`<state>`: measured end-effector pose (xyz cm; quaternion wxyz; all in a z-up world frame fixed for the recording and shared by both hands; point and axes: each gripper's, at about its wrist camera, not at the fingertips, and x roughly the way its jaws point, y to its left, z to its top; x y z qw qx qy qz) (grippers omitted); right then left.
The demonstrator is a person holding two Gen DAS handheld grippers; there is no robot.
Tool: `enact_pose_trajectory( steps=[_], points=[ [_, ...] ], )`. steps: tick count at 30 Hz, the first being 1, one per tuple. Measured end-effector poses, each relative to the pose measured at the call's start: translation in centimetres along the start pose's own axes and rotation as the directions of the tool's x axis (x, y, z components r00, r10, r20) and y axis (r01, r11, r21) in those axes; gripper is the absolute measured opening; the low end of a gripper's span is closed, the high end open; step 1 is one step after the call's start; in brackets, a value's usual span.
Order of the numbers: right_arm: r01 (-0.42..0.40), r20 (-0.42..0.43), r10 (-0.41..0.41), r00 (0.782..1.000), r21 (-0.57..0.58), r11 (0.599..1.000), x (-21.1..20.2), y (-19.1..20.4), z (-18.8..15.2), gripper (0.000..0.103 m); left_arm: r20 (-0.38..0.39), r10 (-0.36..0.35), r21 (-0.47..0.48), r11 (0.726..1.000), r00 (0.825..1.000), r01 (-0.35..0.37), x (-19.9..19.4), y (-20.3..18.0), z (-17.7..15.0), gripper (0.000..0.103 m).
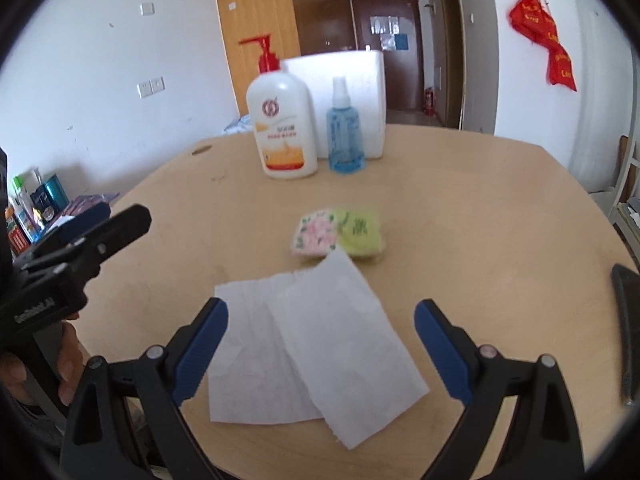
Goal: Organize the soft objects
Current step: 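Lower the right gripper onto the remaining white tissue and close it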
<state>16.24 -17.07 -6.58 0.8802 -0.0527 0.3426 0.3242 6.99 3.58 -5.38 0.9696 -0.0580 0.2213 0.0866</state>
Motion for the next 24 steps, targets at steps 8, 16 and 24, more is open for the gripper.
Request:
enact_pose_trajectory(
  steps=[8, 16, 24],
  points=[
    [0.018, -0.051, -0.019, 0.999, -0.023, 1.000, 1.5, 0.4, -0.4, 0.096, -0.044, -0.008, 0.009, 1.000, 0.999, 0.008, 1.0, -0.1, -0.6, 0.100],
    [0.050, -0.106, -0.056, 0.993, -0.067, 0.997, 2.9, 1.1, -1.0, 0.096, -0.102, -0.042, 0.017, 0.999, 0.994, 0.044, 2.2, -0.5, -0.4, 0.100],
    [0.081, -0.104, -0.093, 0.990, -0.114, 0.990, 2.6, 1.5, -1.0, 0.079, -0.136, -0.046, -0.007, 0.999, 0.990, 0.045, 2.9, -0.2, -0.4, 0.100]
  ],
)
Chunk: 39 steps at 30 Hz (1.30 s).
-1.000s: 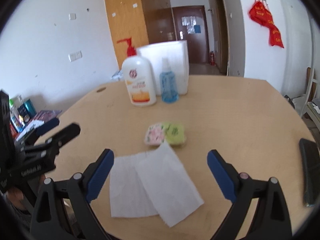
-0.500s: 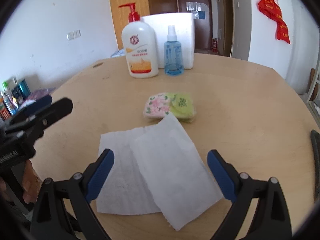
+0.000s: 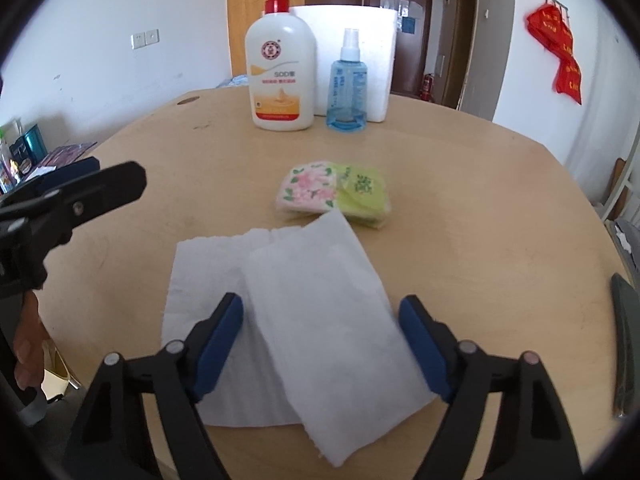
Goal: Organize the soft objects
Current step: 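Lower the right gripper onto the remaining white tissue and close it, then lift the white tissue with the right gripper while the left gripper approaches the flowered tissue pack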
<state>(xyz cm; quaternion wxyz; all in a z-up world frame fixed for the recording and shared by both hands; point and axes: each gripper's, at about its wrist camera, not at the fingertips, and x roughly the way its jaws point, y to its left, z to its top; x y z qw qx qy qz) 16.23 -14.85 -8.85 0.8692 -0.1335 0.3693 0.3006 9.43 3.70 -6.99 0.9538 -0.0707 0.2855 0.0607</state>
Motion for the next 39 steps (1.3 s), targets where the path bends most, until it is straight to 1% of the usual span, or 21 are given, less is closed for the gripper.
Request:
enact_pose_trajectory(
  steps=[1, 3, 4, 5, 7, 8, 14, 19, 23, 28, 34, 39],
  points=[
    [-0.002, 0.000, 0.002, 1.000, -0.006, 1.000, -0.1, 0.1, 0.0, 0.076, -0.002, 0.002, 0.000, 1.000, 1.000, -0.002, 0.1, 0.0, 0.0, 0.100],
    [-0.011, 0.004, 0.011, 1.000, -0.015, 1.000, -0.3, 0.3, 0.0, 0.063, -0.007, 0.005, -0.002, 1.000, 1.000, -0.005, 0.2, 0.1, 0.0, 0.100],
    [-0.011, 0.005, 0.011, 1.000, -0.017, 1.000, -0.4, 0.4, 0.1, 0.049, -0.008, 0.003, -0.007, 1.000, 1.000, -0.003, 0.1, 0.2, 0.0, 0.100],
    [-0.015, 0.003, 0.016, 1.000, -0.015, 1.000, -0.4, 0.3, 0.1, 0.030, -0.007, -0.002, -0.011, 1.000, 1.000, 0.002, 0.1, 0.3, 0.1, 0.100],
    [-0.012, -0.005, 0.012, 1.000, -0.003, 1.000, -0.5, 0.0, 0.3, 0.013, -0.003, -0.002, -0.012, 1.000, 1.000, 0.002, 0.0, 0.3, 0.2, 0.100],
    [-0.021, -0.005, 0.021, 1.000, 0.012, 1.000, -0.5, -0.3, 0.3, 0.011, -0.002, -0.005, -0.012, 1.000, 1.000, 0.005, -0.1, 0.3, 0.2, 0.100],
    [-0.036, 0.001, 0.036, 0.999, 0.078, 0.996, -0.9, -2.0, 0.0, 0.009, 0.014, -0.023, -0.005, 1.000, 1.000, 0.023, -0.2, -0.4, 1.2, 0.100],
    [-0.036, 0.027, 0.033, 0.999, 0.104, 0.994, -1.8, -2.8, 0.1, 0.009, 0.022, -0.034, 0.010, 0.999, 0.999, 0.034, -0.2, -1.4, 1.8, 0.100],
    [-0.034, 0.047, 0.029, 0.999, 0.114, 0.993, -2.7, -3.3, 0.0, 0.009, 0.014, -0.044, 0.021, 0.999, 0.999, 0.044, 0.1, -2.3, 2.0, 0.100],
    [-0.019, 0.070, 0.010, 0.997, 0.125, 0.992, -3.6, -4.0, -0.1, 0.009, 0.008, -0.052, 0.036, 0.998, 0.999, 0.052, 0.4, -3.3, 2.4, 0.100],
    [0.013, 0.084, -0.025, 0.996, 0.135, 0.991, -4.3, -4.9, 0.1, 0.009, -0.003, -0.068, 0.026, 0.997, 0.998, 0.068, 1.3, -4.0, 3.2, 0.100],
    [0.013, 0.095, -0.029, 0.995, 0.163, 0.987, -4.7, -6.1, 0.1, 0.009, -0.016, -0.072, 0.037, 0.997, 0.997, 0.072, 2.2, -4.9, 3.5, 0.100]
  ],
)
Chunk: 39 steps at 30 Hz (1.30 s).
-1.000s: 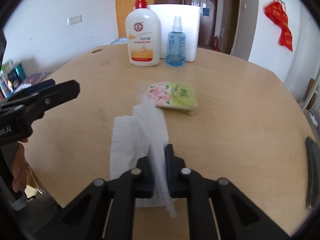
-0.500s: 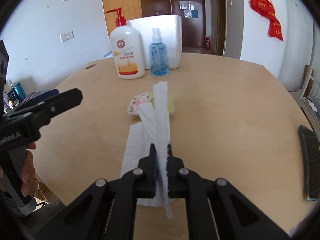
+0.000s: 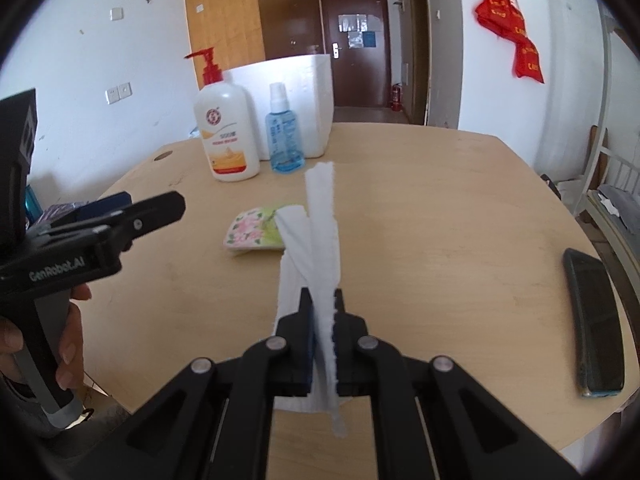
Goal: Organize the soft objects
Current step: 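Lift the white tissue with the right gripper while the left gripper approaches the flowered tissue pack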
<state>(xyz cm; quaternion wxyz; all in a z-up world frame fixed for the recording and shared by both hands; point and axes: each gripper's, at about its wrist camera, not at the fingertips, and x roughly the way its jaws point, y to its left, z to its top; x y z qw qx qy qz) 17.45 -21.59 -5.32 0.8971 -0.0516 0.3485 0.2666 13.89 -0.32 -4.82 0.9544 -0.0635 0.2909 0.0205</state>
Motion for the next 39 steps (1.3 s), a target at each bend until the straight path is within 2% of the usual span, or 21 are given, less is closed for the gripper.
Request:
enact_pose_trajectory(
  steps=[17, 23, 35, 39],
  points=[
    [0.025, 0.026, -0.027, 0.999, 0.065, 0.998, -0.3, -3.9, 1.6, 0.009, -0.113, -0.045, 0.026, 0.998, 0.993, 0.048, 5.3, -2.7, 0.6, 0.100],
    [0.014, 0.023, -0.016, 1.000, 0.076, 0.997, 0.3, -4.6, 1.9, 0.009, -0.158, -0.031, 0.010, 0.999, 0.987, 0.033, 7.3, -3.0, 0.8, 0.100],
    [-0.007, 0.016, 0.005, 1.000, 0.093, 0.996, 1.0, -5.8, 1.7, 0.009, -0.250, -0.021, 0.011, 1.000, 0.968, 0.024, 10.0, -4.4, 0.7, 0.100],
    [-0.009, 0.016, 0.008, 1.000, 0.099, 0.995, 1.1, -6.1, 1.7, 0.009, -0.298, -0.018, -0.010, 1.000, 0.954, 0.016, 11.0, -4.3, 0.6, 0.099]
  ],
)
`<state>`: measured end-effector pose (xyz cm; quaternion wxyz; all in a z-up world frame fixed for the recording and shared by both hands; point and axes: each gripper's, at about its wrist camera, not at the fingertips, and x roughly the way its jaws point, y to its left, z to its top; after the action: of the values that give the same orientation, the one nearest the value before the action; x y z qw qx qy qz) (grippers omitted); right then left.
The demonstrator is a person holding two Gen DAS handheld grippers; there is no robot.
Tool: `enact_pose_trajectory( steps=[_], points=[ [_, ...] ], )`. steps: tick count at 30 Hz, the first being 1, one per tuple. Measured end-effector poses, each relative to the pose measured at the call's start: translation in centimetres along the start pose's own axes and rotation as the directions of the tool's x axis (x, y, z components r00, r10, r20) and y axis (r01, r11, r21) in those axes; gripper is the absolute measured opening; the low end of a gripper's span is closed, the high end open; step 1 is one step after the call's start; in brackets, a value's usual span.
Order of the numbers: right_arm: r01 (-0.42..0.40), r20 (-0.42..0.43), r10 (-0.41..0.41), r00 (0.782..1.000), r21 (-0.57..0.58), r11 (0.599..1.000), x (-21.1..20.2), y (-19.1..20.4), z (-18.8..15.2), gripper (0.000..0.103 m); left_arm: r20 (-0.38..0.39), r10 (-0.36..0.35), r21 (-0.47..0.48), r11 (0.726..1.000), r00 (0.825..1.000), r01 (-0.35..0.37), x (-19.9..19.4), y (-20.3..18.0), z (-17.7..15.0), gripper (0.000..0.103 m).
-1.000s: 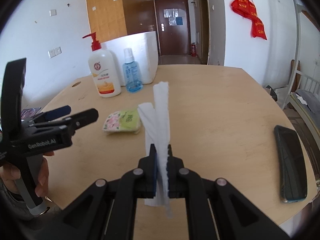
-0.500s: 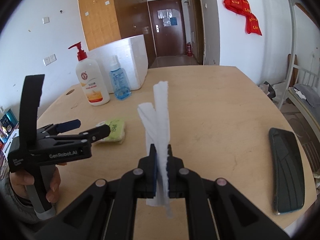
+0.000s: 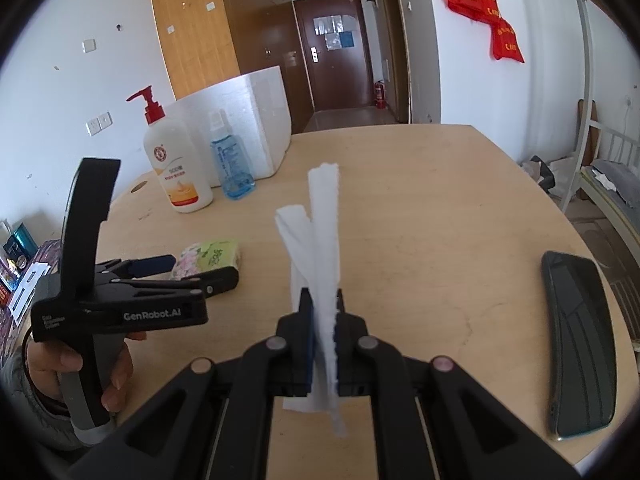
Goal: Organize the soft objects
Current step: 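Lift the white tissue with the right gripper while the left gripper approaches the flowered tissue pack, then close the left gripper on the pink-flowered tissue pack and lift it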
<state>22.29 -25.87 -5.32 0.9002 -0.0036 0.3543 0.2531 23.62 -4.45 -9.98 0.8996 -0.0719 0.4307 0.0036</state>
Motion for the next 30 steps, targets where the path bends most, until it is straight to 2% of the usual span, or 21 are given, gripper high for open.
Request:
enact_pose_trajectory(
  steps=[4, 5, 8, 10, 11, 12, 13, 14, 20, 30],
  points=[
    [-0.005, -0.003, 0.005, 1.000, 0.002, 1.000, 0.0, -0.1, 0.0, 0.009, -0.002, 0.019, 0.008, 1.000, 1.000, -0.019, 0.0, -0.3, 0.1, 0.094],
    [-0.005, -0.004, 0.005, 1.000, 0.005, 1.000, 0.1, -0.2, 0.1, 0.009, -0.001, 0.029, 0.014, 0.999, 1.000, -0.029, 0.0, -0.5, 0.1, 0.089],
    [-0.005, -0.001, 0.005, 1.000, 0.009, 1.000, 0.0, -0.3, 0.1, 0.009, 0.002, 0.046, 0.027, 0.999, 0.999, -0.046, -0.2, -0.8, -0.1, 0.083],
    [-0.001, 0.004, 0.001, 1.000, 0.008, 1.000, -0.2, -0.4, 0.2, 0.009, 0.005, 0.054, 0.032, 0.998, 0.999, -0.054, -0.1, -1.0, 0.1, 0.075],
    [-0.002, 0.006, 0.002, 1.000, 0.010, 1.000, -0.3, -0.4, 0.2, 0.009, 0.008, 0.054, 0.035, 0.998, 0.999, -0.054, -0.2, -1.0, 0.1, 0.068],
    [-0.003, 0.008, 0.003, 1.000, 0.011, 1.000, -0.4, -0.5, 0.2, 0.009, 0.012, 0.058, 0.035, 0.998, 0.998, -0.058, -0.3, -1.0, 0.0, 0.053],
    [-0.001, 0.008, 0.001, 1.000, 0.009, 1.000, -0.5, -0.5, 0.3, 0.009, 0.017, 0.059, 0.035, 0.998, 0.998, -0.060, -0.4, -0.9, 0.0, 0.045],
    [0.000, 0.009, 0.000, 1.000, 0.008, 1.000, -0.5, -0.4, 0.3, 0.009, 0.020, 0.063, 0.042, 0.997, 0.998, -0.064, -0.5, -0.9, 0.0, 0.031],
    [0.003, 0.011, -0.003, 1.000, 0.002, 1.000, -0.6, -0.2, 0.4, 0.009, 0.019, 0.029, 0.023, 0.999, 0.999, -0.030, -0.9, -0.2, -0.1, 0.025],
    [-0.026, 0.023, 0.026, 0.999, -0.019, 0.999, -0.8, 1.5, 1.0, 0.009, 0.136, 0.031, 0.017, 0.999, 0.990, -0.034, -5.5, 1.1, -0.1, 0.025]
  ],
)
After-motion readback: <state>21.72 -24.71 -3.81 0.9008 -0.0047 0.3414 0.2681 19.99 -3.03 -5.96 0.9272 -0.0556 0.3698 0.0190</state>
